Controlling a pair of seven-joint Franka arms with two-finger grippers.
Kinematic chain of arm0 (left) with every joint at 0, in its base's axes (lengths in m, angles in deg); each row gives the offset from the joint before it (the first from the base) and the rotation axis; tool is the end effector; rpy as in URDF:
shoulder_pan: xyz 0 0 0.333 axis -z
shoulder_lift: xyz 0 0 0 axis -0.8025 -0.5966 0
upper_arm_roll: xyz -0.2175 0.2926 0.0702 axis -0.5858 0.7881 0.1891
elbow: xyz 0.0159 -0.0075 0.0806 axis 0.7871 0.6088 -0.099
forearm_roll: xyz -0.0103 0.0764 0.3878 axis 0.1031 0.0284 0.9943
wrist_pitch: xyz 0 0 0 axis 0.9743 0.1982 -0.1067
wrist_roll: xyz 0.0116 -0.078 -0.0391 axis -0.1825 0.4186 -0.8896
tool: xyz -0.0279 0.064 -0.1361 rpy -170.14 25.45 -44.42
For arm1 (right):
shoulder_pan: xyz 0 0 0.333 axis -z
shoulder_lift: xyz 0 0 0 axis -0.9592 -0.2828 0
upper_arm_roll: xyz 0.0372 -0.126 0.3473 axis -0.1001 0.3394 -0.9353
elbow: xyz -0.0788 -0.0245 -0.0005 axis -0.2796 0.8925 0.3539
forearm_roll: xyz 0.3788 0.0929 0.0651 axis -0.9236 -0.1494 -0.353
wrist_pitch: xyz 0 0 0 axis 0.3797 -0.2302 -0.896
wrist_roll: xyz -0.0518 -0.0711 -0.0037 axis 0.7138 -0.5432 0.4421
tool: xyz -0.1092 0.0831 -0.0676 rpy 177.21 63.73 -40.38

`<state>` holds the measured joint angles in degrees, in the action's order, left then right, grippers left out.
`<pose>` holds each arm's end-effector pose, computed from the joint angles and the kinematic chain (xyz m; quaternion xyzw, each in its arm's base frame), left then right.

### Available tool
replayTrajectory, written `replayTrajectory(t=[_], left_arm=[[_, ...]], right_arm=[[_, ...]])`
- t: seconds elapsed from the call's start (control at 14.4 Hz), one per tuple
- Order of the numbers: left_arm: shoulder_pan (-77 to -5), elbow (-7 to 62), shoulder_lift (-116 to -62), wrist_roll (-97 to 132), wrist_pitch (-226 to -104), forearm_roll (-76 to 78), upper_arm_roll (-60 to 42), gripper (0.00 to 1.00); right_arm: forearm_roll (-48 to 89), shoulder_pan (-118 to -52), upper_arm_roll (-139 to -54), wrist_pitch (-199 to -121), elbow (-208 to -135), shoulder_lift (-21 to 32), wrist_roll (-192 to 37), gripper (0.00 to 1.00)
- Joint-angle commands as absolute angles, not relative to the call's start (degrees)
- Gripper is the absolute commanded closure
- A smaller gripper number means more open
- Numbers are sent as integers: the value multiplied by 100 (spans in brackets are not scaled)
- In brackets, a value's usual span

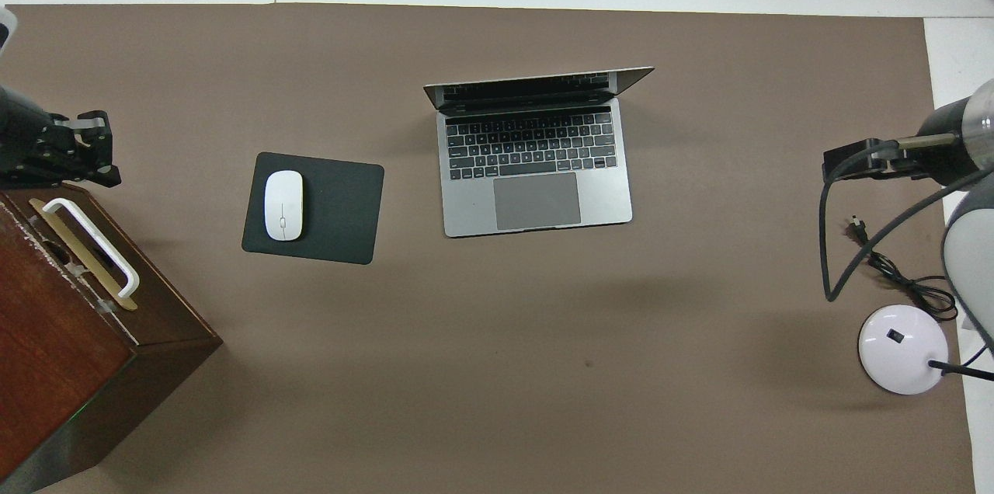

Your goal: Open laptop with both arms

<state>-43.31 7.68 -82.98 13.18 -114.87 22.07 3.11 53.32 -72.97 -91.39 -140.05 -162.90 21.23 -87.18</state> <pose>0.5716 -0.0255 0.6011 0.9849 0.1647 -0.0480 0.0213 0.5670 0.0113 0.6108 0.9994 0.0060 0.0272 0.0193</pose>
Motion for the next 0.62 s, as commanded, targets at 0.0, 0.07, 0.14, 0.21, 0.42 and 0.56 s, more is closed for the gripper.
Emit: replayTrajectory(t=[0.0,0.07,0.14,0.21,0.42,0.56], left_arm=[[-4501,1160,-8034,1413,-11536,2363,309,100],[-4633,1205,-7998,1405,-11545,2363,248,100],[-4704,1301,-7963,1405,-11562,2363,187,100],[-4826,1398,-7893,1405,-11597,2363,82,82],[-4880,1443,-7875,1396,-11589,2363,72,0],[-4880,1434,-7875,1274,-11659,2354,46,0]], right_arm=[[5192,-7208,-9173,-14199,-16677,2371,-8744,0],[5192,-7208,-9173,-14313,-16800,2432,-8752,0],[5192,-7208,-9173,-14436,-16888,2459,-8744,0],[5192,-7199,-9173,-14446,-16906,2477,-8744,0],[5192,-7138,-9173,-14446,-16837,2451,-8752,0],[5175,-7137,-9173,-14463,-16757,2424,-8787,0]])
